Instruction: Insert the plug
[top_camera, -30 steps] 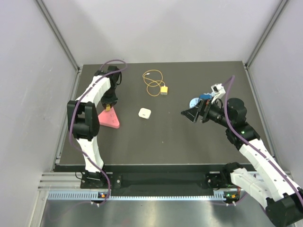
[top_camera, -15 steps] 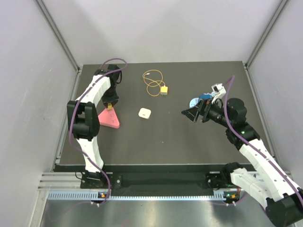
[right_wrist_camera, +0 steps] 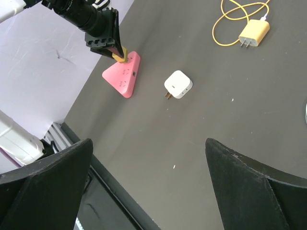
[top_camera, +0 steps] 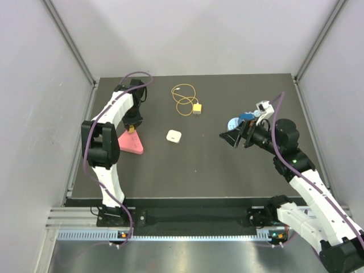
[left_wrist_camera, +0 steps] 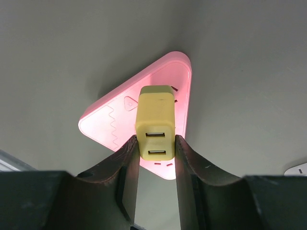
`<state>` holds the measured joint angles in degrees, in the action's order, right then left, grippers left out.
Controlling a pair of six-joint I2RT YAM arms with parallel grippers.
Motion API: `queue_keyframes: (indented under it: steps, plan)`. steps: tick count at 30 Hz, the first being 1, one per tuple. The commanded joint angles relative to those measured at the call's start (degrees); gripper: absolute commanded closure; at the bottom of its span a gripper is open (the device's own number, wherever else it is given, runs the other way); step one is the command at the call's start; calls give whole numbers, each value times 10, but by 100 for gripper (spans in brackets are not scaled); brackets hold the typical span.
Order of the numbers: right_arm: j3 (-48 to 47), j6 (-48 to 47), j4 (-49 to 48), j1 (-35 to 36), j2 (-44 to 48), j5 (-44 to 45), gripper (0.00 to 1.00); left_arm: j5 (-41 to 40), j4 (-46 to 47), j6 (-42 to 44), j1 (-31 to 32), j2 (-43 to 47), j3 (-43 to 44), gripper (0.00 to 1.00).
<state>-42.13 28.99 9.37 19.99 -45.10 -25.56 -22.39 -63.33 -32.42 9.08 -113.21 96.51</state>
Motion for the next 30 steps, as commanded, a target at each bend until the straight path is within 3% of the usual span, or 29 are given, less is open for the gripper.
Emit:
queue_keyframes:
  steps: [1, 9, 30]
  plan:
    - [-30, -14, -9, -3, 9, 8, 0, -17, 12, -11, -2, 0, -9, 100]
    - [-31, -15, -8, -3, 8, 11, 0, -10, 14, -26, -3, 3, -26, 100]
    - [-32, -21, 0, -3, 11, 16, 0, 15, -48, -4, -13, -36, 48, 100]
